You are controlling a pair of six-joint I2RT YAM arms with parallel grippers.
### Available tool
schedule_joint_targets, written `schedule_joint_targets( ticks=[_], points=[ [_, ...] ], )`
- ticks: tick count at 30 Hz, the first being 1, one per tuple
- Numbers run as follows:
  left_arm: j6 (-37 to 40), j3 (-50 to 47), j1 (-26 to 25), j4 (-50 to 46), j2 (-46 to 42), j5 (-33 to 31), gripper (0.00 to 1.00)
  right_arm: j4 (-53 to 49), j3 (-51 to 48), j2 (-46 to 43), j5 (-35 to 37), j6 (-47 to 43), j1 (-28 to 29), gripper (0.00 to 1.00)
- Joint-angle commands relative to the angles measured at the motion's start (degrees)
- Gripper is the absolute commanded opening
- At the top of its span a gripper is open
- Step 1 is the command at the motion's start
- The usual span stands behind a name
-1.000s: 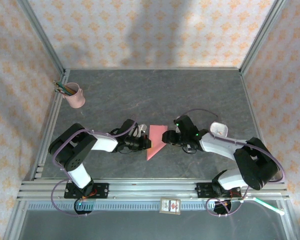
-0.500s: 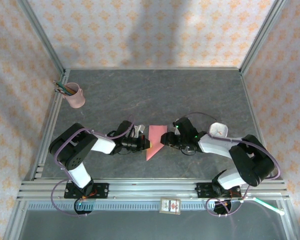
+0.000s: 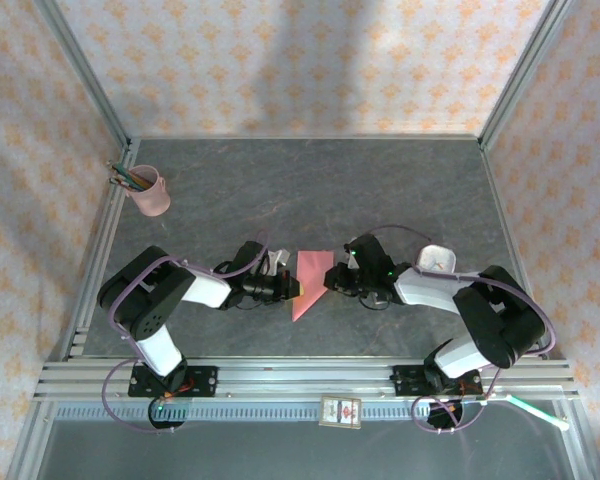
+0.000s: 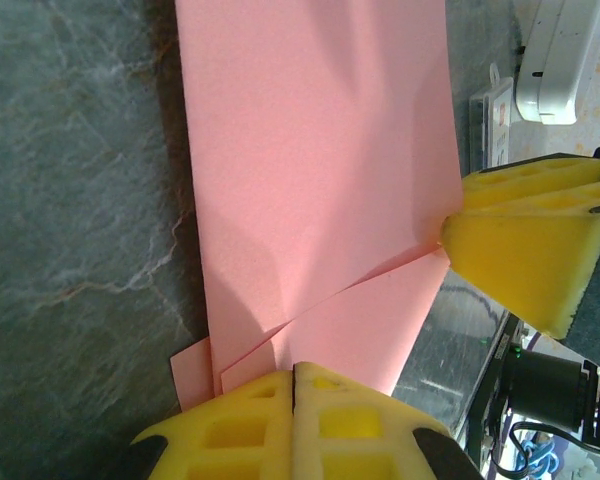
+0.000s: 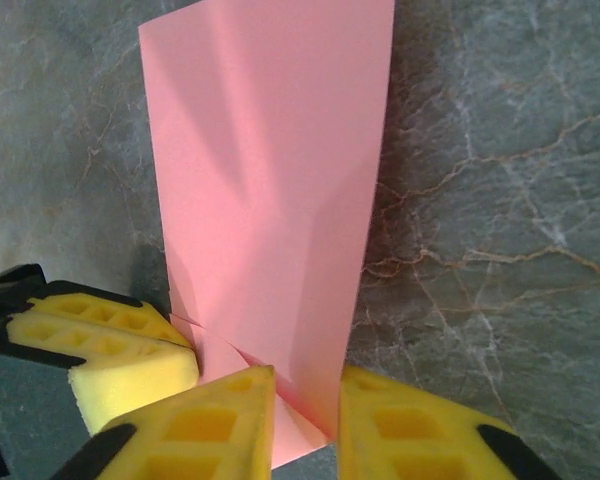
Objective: Fold a paper plane with a square sheet of paper (pick it up from the middle)
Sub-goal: Fold the wing for the fifth time at the center of the table.
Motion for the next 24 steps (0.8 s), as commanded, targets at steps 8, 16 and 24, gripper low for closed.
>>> schedule_joint_targets(
  ticks=[8, 16, 24],
  points=[
    [3.8, 2.9, 0.5, -8.7, -3.4, -3.7, 0.10, 1.4, -1.4, -1.6, 0.4, 4.0, -0.2, 0.04],
    [12.2, 0.9, -6.0, -11.8, -15.8, -19.7, 0.26, 3.5, -4.0, -6.9, 0.1, 15.2, -0.1, 0.00],
    [21.8, -4.5, -20.1, -8.5, -25.6, -40.9, 0.35, 4.4, -4.1, -10.0, -0.5, 21.9, -0.1, 0.00]
  ],
)
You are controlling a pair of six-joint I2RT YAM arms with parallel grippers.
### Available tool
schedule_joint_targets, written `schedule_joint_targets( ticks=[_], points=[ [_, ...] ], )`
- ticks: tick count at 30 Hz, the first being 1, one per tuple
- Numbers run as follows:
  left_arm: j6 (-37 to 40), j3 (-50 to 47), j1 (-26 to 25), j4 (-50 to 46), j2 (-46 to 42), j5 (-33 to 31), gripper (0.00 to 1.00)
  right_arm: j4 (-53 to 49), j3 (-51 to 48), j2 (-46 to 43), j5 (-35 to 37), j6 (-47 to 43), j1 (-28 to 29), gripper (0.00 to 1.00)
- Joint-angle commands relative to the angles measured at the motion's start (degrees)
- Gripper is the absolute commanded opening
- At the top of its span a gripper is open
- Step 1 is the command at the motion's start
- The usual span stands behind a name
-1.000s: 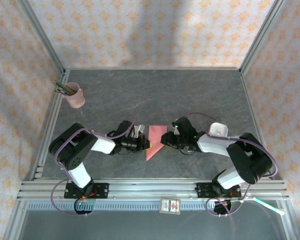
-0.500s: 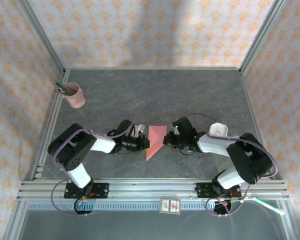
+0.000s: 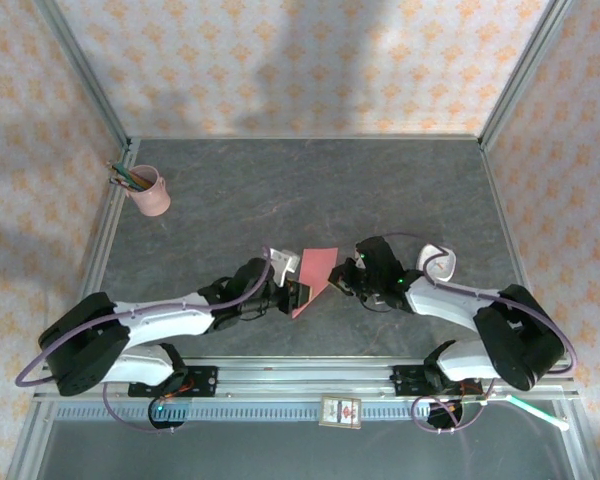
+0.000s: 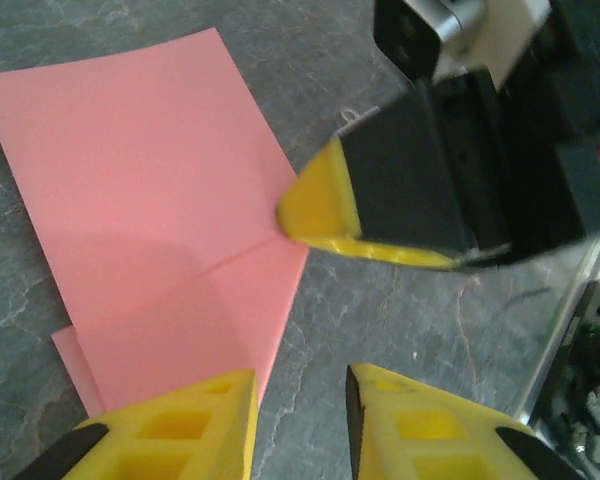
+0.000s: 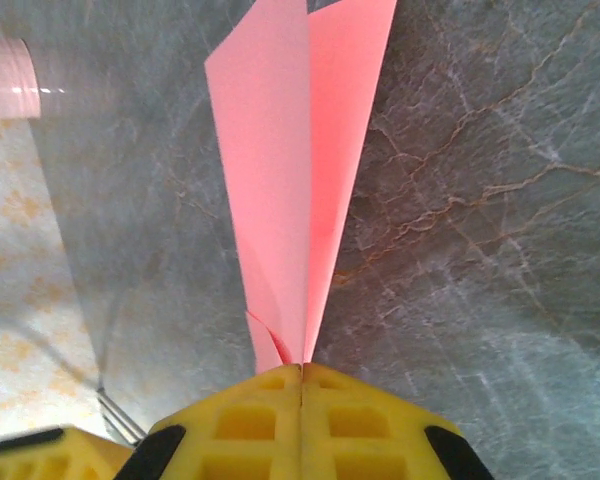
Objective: Fold a paper plane with a square sheet of paper (pick it up from the middle)
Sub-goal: Fold the wing for the fifth time at the center of the table.
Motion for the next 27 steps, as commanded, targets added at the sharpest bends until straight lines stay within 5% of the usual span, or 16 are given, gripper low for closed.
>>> schedule_joint_targets(
  ticks=[1, 14, 27],
  points=[
    [6.5, -2.1, -4.2, 1.9, -1.3, -14.0, 0.37, 1.8, -0.3, -1.6, -0.6, 4.5, -0.1, 0.00],
    [16.1, 3.2, -12.0, 1.1, 8.8, -30.5, 0.52, 4.1, -0.9, -2.3, -2.6, 7.8, -0.1, 0.00],
    [18.5, 6.0, -12.0, 1.5, 14.6, -33.1, 0.42, 5.0, -2.1, -2.8, -2.8, 8.2, -0.1, 0.00]
  ],
)
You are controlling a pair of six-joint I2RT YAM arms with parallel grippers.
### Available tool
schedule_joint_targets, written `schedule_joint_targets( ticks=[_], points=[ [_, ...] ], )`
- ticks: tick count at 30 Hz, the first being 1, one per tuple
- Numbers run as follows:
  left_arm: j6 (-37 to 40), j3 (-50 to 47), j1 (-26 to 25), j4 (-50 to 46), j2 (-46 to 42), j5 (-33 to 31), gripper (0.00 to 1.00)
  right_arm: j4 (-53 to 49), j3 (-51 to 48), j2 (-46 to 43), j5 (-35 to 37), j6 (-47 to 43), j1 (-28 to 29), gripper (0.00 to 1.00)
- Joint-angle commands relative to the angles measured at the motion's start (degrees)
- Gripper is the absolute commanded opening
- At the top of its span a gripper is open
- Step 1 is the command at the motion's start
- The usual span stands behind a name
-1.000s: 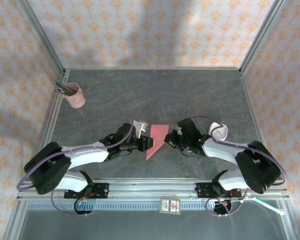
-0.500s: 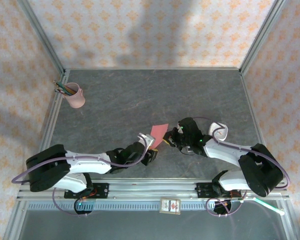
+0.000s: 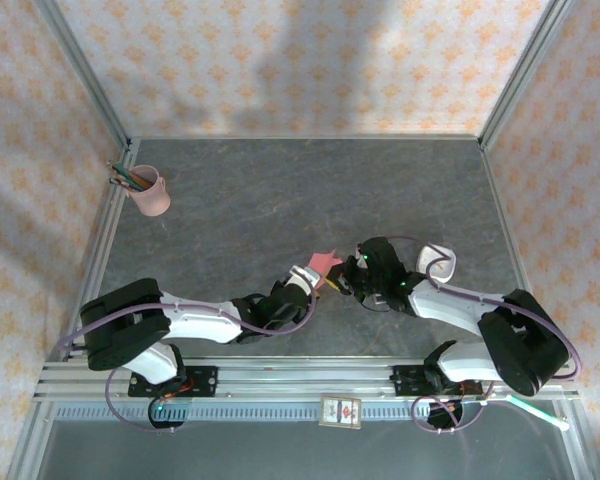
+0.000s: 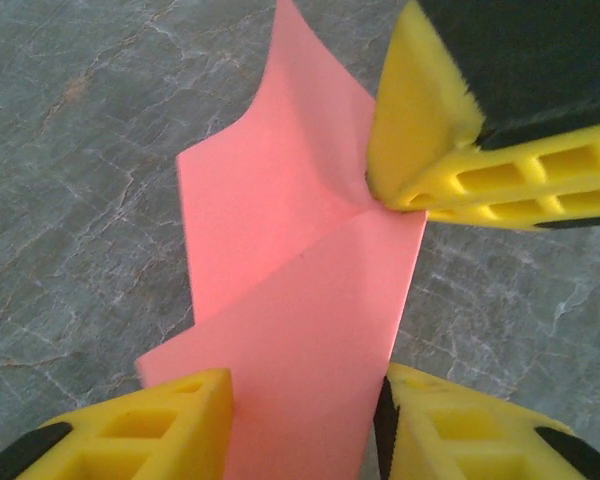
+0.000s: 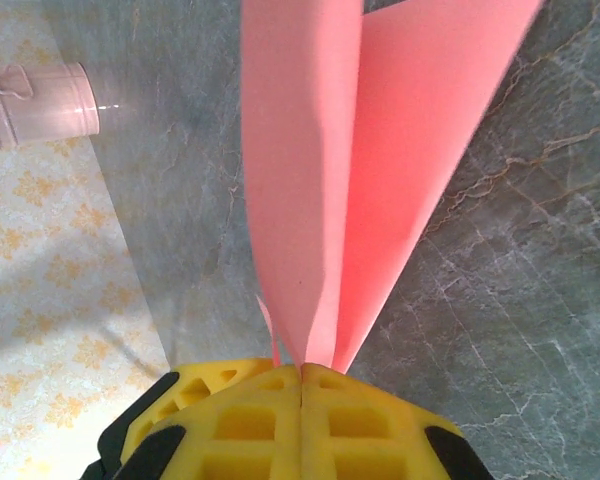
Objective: Fold a paper plane with a square sheet of paper (pick it up from the middle)
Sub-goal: Fold the wing for the fifth time at the center of the table.
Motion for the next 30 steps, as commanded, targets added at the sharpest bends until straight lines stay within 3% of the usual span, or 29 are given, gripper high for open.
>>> schedule_joint_targets(
  ticks=[1, 11, 22, 30],
  points=[
    [1.4, 1.4, -0.3, 0.6, 1.1, -2.2, 0.41, 1.6, -0.8, -1.1, -0.5, 1.0, -0.1, 0.00],
    [1.9, 1.5, -0.3, 0.9, 2.1, -1.7, 0.36, 1.7, -1.0, -1.0, -0.3, 1.0, -0.1, 0.00],
    [2.3, 1.6, -0.3, 1.1, 2.9, 0.9, 0.16, 2.8, -2.2, -0.3, -0.1, 0.9, -0.2, 0.00],
    [2.7, 1.6, -0.1, 0.6, 3.5, 3.5, 0.07, 3.0, -2.0, 0.7, -0.2, 0.1, -0.3, 0.02]
  ],
)
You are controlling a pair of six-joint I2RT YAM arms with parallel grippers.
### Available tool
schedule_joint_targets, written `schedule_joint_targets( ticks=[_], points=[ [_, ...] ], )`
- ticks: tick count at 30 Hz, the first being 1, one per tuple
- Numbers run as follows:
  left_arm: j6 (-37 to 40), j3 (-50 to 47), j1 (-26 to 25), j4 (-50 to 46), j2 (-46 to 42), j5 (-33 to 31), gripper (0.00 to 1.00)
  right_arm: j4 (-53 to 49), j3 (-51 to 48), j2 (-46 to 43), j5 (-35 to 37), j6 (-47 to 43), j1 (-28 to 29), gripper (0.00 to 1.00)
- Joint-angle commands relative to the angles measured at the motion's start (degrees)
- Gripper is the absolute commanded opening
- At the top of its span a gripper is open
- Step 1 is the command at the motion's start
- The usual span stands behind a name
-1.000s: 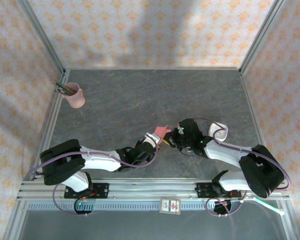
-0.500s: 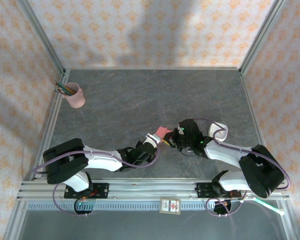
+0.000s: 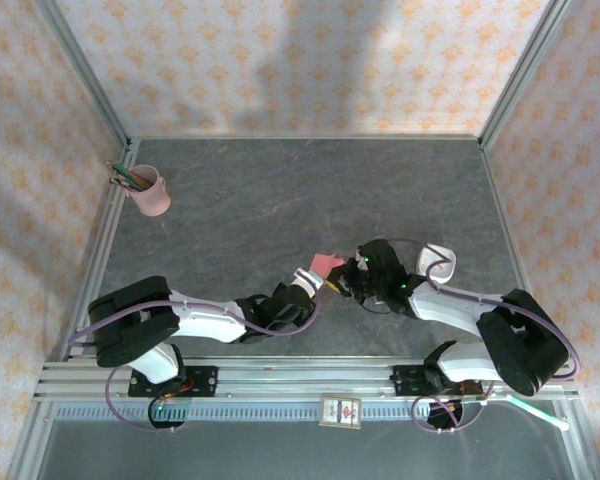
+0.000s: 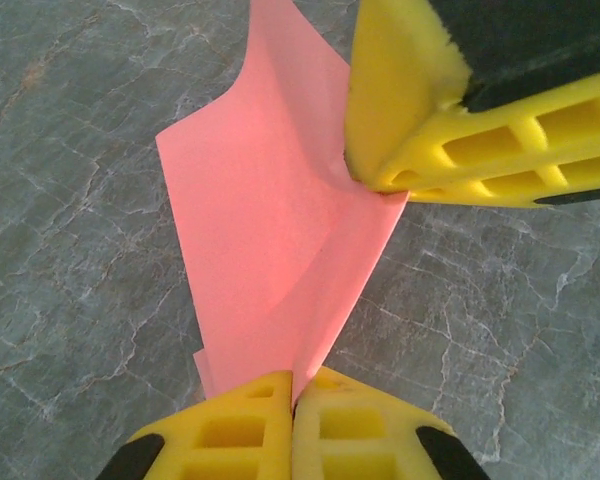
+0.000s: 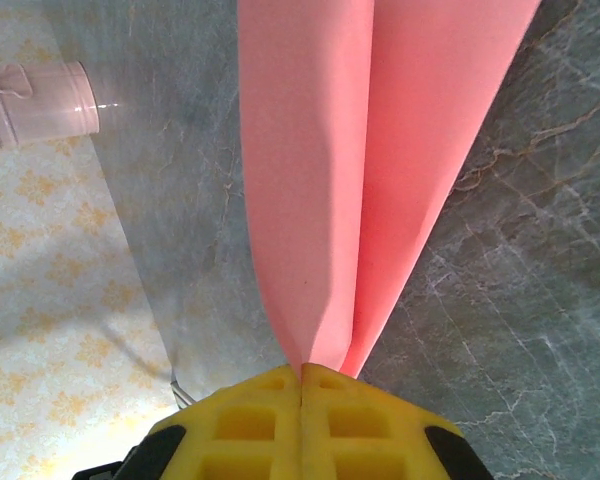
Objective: Fold a paper plane with a square sheet of paper (pick it up from the middle)
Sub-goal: Fold the wing for the fifth time at the center of the table.
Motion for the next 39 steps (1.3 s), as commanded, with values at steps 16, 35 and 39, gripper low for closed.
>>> schedule_joint_targets(
  ticks=[16, 35, 39],
  points=[
    [2.1, 0.0, 0.4, -1.0, -0.3, 2.2, 0.33, -1.5, 1.4, 0.9, -0.8, -2.7, -0.9, 0.00],
    [2.3, 1.5, 0.4, -1.5, 1.7, 0.1, 0.13, -0.4, 2.1, 2.3, -2.0, -2.6, -0.9, 0.01],
    [1.2, 1.1, 0.4, -1.8, 1.0, 1.4, 0.07, -0.2, 2.1, 3.1, -2.0, -2.9, -1.0, 0.03]
  ],
)
